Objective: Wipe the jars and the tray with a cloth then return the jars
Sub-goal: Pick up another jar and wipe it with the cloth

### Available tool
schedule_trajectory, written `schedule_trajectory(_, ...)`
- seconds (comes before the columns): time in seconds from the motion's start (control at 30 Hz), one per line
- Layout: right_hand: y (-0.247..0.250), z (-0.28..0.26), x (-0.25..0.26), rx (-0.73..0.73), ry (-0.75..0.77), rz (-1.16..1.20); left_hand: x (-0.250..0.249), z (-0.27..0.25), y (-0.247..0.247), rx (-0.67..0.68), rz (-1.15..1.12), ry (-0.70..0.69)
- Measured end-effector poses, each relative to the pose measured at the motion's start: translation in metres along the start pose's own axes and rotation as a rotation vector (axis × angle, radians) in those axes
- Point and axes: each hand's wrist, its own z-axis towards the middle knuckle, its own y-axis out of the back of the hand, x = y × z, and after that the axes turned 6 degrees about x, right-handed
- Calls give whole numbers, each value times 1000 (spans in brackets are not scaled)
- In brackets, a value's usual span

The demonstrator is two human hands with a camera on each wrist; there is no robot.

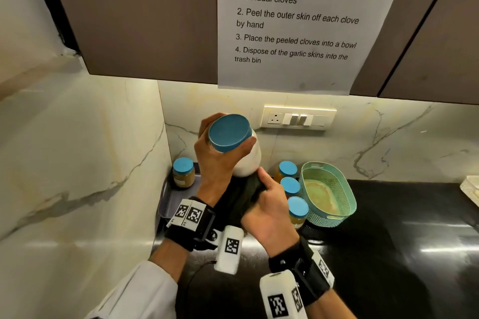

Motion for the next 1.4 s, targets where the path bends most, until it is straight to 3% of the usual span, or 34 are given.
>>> schedule_trajectory(0.17,-1,-9,24,-1,262,-39,7,-5,10,-50,4,-9)
schedule_trajectory(0.3,-10,3,41,34,344,-210,13,-26,2,-20,-103,72)
schedule_trajectory(0.47,1,13,39,45,194,-231,4,-40,-11,44,-236,155)
schedule_trajectory(0.67,19,12,3,-24,73,-97,3,-33,-10,70,-105,85)
schedule_trajectory(0.83,28,-1,3,-52,-36,-100,16,-27,-4,148,19,-10)
schedule_trajectory(1.03,52,-4,27,-125,32,-168,34,-29,0,156,78,-31)
schedule_trajectory(1.23,72,1,43,-175,102,-133,33,-33,-14,390,38,66)
schedule_trajectory(1.4,79,-2,48,-174,104,-60,35,-27,-28,500,339,18)
